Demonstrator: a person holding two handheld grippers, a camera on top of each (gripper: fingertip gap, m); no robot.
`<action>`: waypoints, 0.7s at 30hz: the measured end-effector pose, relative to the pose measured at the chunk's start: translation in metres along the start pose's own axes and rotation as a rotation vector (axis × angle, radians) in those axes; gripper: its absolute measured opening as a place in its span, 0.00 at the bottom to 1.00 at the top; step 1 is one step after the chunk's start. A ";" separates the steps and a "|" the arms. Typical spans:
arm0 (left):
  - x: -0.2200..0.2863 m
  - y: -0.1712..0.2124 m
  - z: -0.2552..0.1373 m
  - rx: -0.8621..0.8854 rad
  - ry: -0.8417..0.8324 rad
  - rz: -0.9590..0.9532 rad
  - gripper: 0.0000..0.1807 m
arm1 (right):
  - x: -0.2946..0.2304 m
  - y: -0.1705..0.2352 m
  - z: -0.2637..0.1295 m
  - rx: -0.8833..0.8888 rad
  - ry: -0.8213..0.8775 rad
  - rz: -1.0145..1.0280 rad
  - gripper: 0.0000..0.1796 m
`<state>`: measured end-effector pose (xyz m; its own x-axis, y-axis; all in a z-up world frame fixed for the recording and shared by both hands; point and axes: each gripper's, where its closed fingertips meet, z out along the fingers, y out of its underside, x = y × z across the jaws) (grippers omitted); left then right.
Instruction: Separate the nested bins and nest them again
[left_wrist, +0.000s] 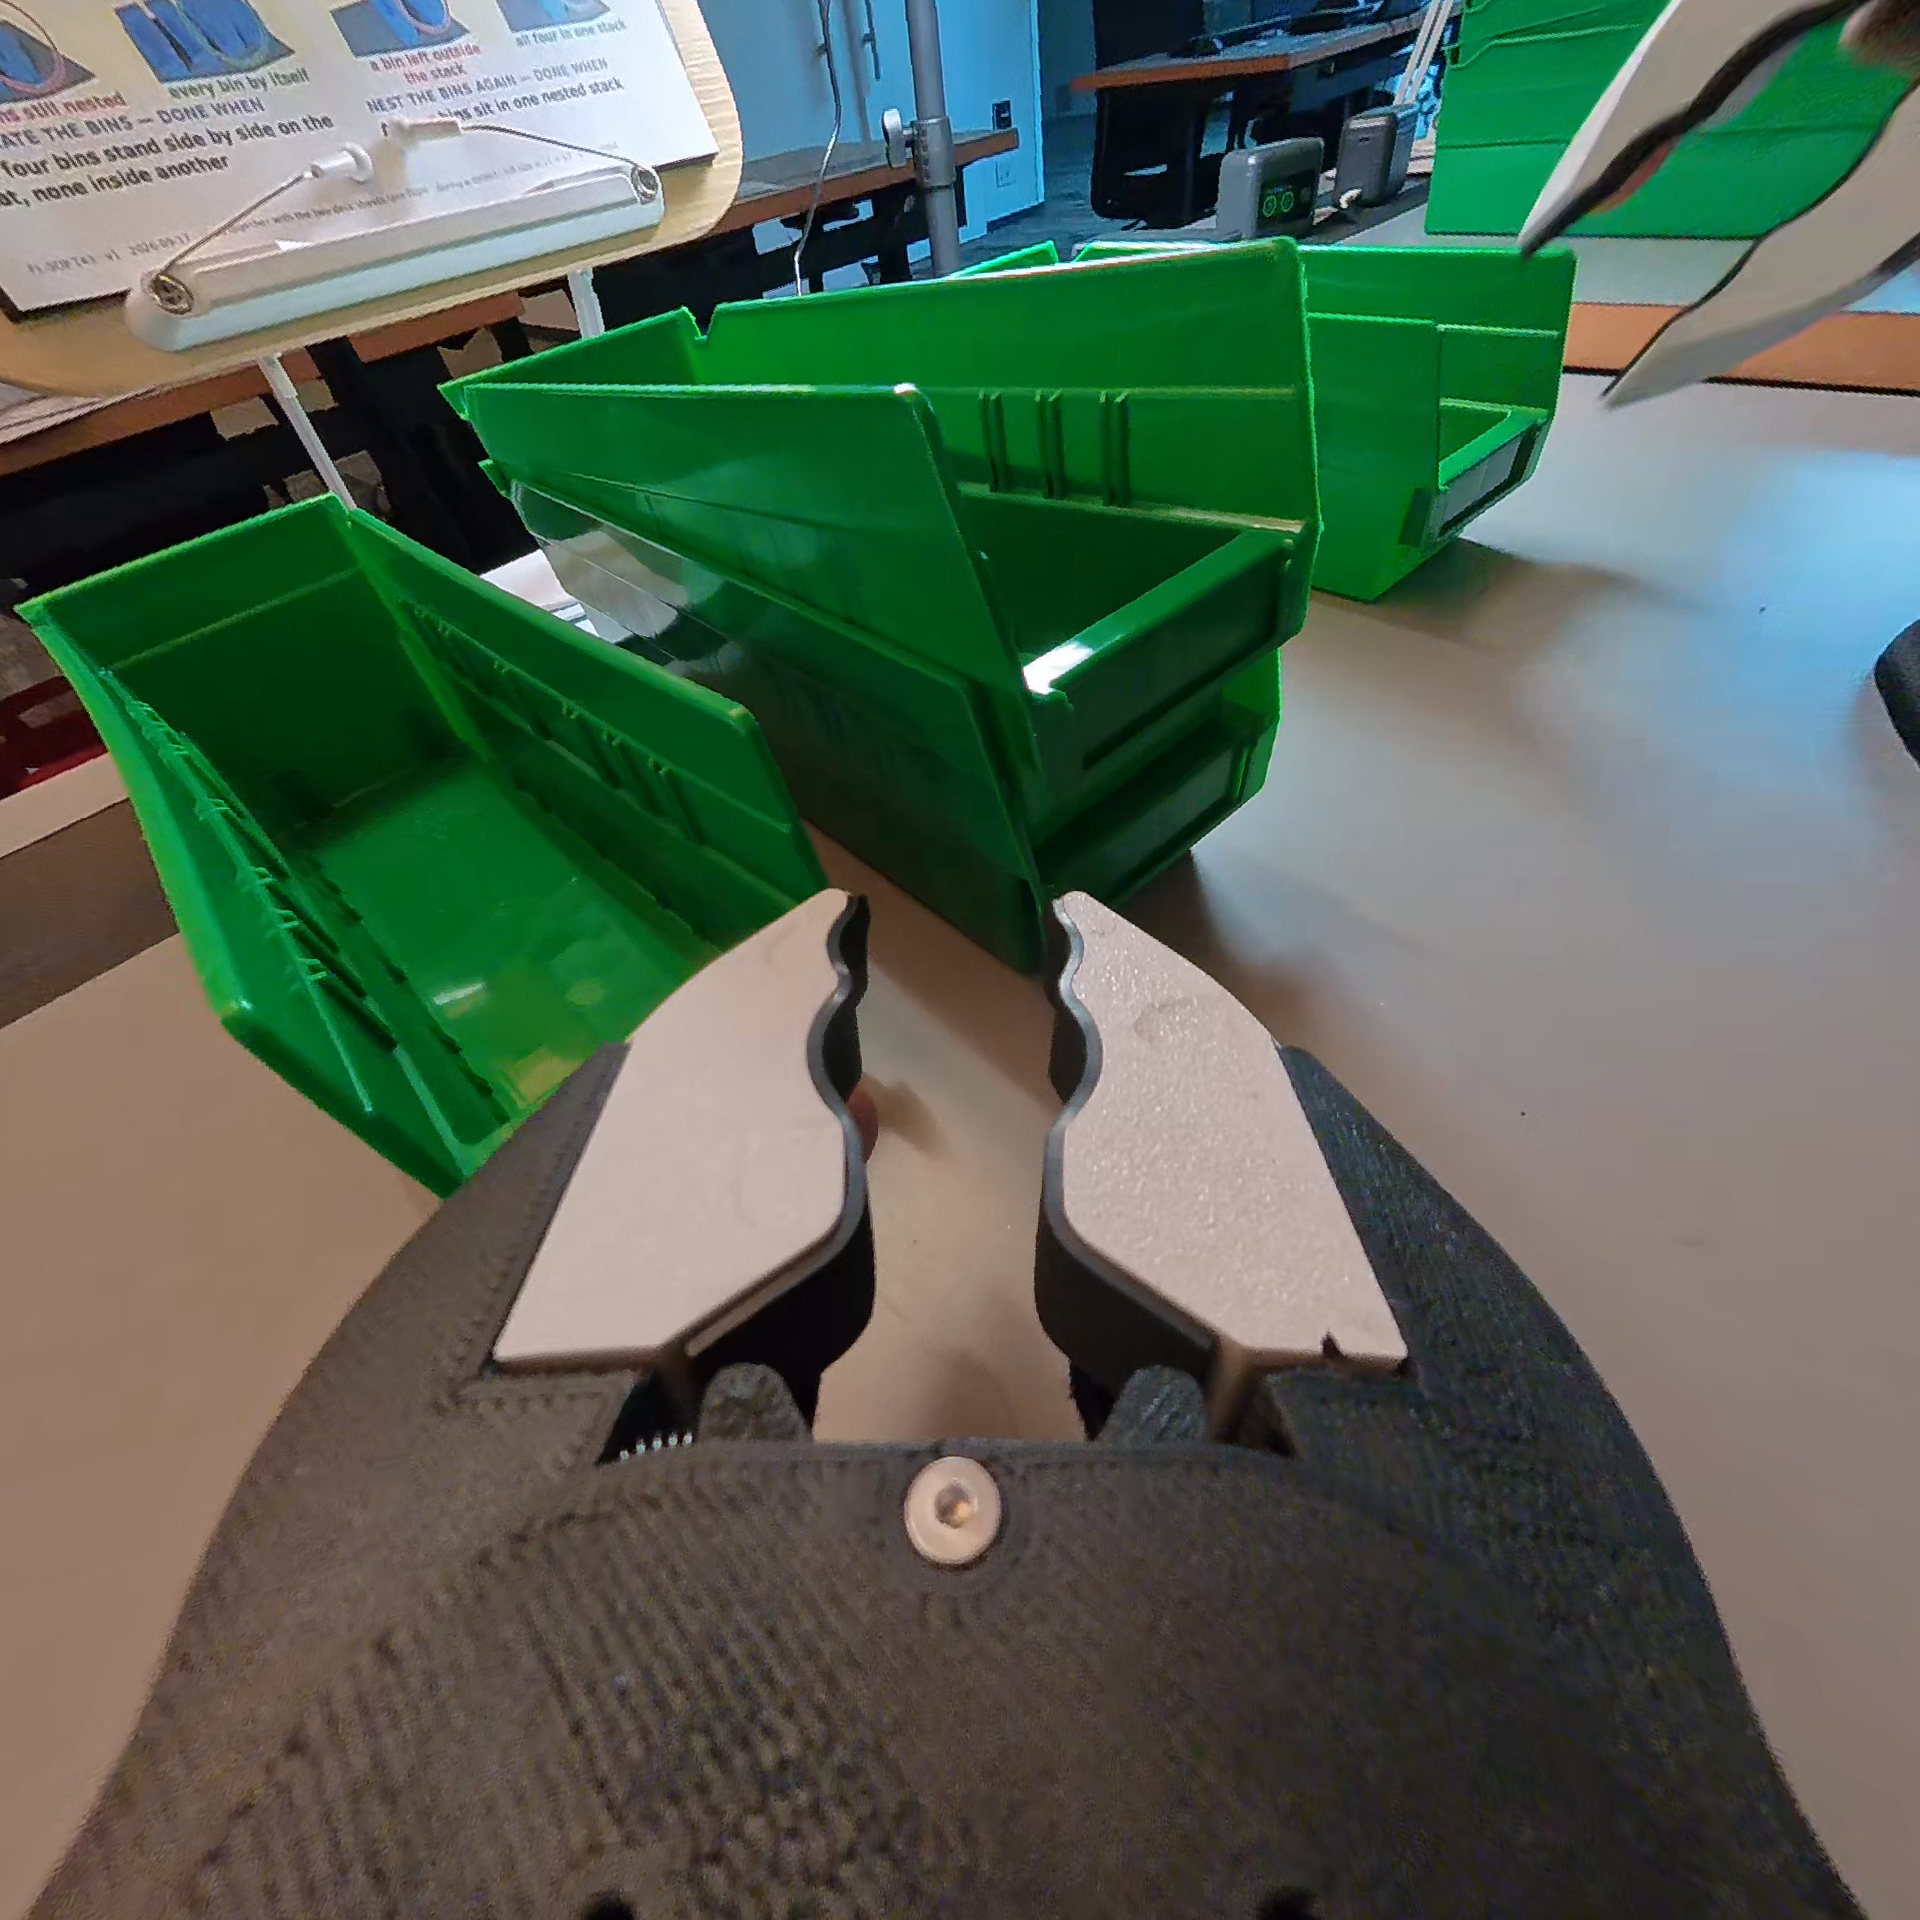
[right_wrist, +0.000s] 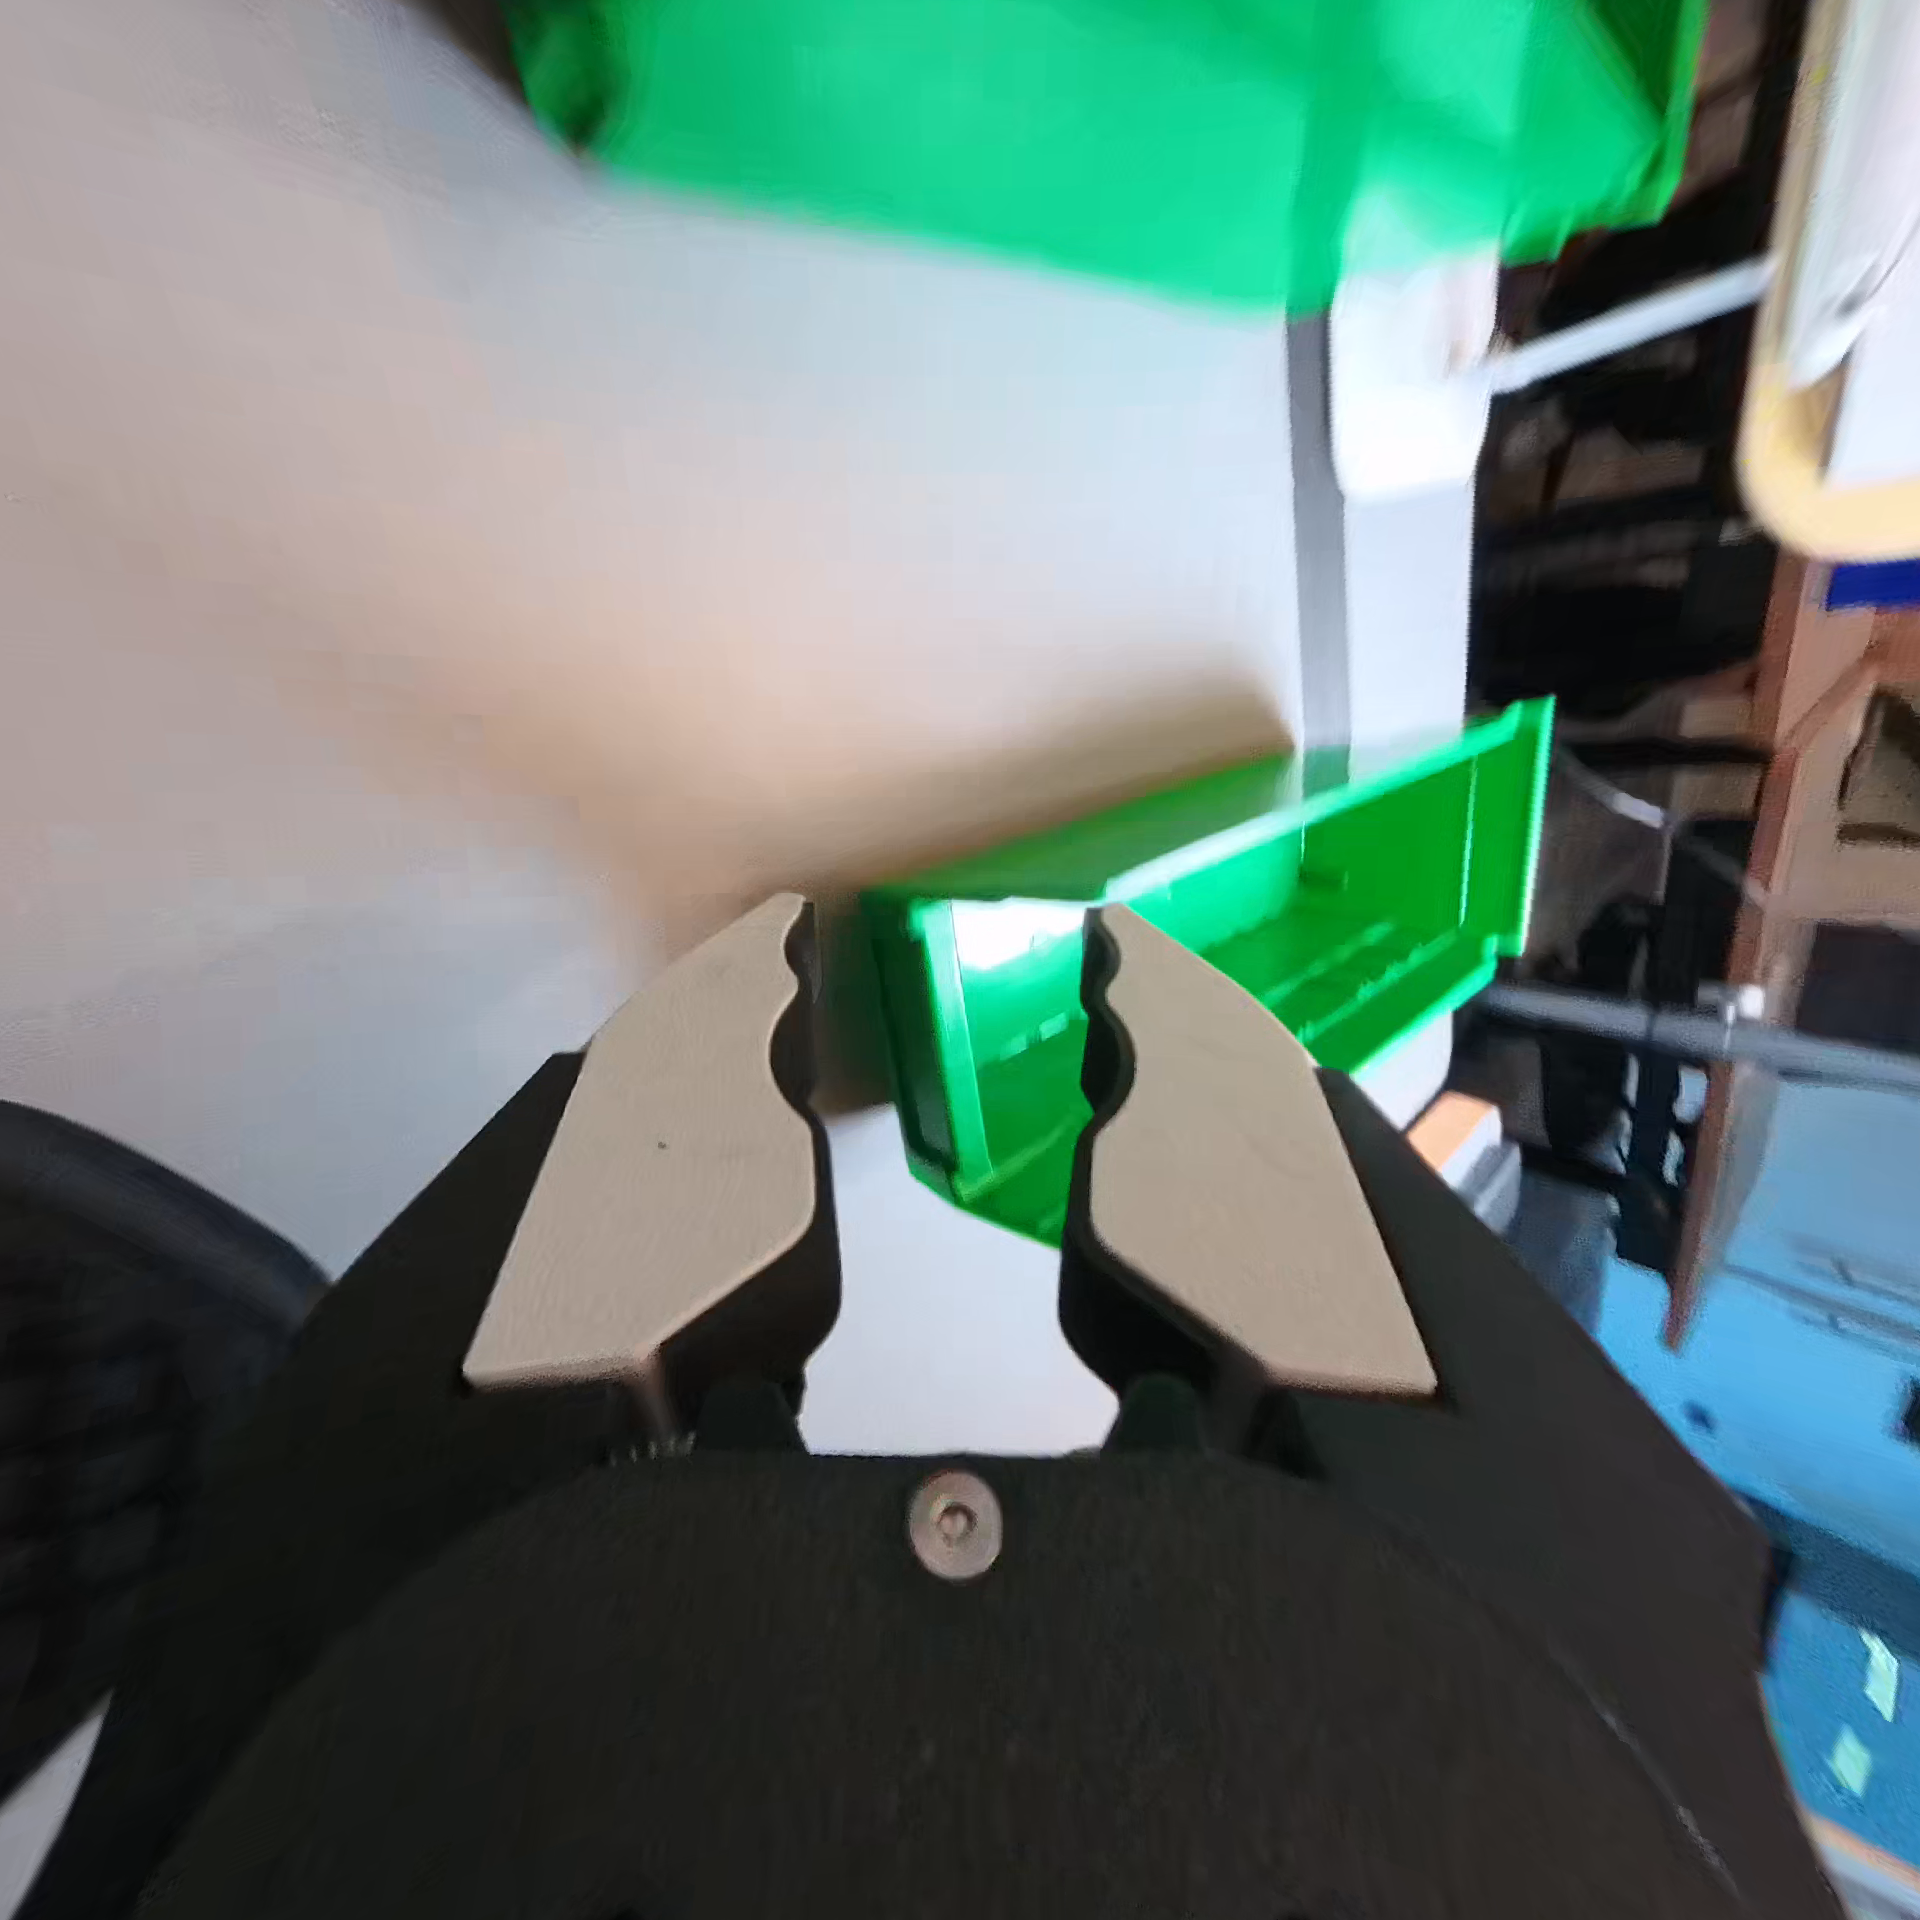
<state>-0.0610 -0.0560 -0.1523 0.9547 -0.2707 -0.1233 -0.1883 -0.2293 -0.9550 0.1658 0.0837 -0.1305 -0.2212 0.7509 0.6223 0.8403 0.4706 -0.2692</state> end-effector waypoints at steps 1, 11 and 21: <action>0.001 0.000 0.000 -0.002 0.003 -0.004 0.18 | -0.003 -0.024 -0.011 0.068 -0.014 0.004 0.27; 0.002 -0.005 -0.006 0.019 -0.003 0.002 0.19 | -0.055 -0.195 0.019 0.192 -0.085 -0.187 0.27; 0.014 -0.001 -0.004 0.004 0.059 0.001 0.18 | -0.039 -0.174 0.084 -0.056 0.038 -0.231 0.17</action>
<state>-0.0486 -0.0635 -0.1517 0.9391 -0.3261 -0.1084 -0.1885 -0.2252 -0.9559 -0.0130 0.0114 -0.1695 -0.3933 0.6077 0.6899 0.7959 0.6007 -0.0755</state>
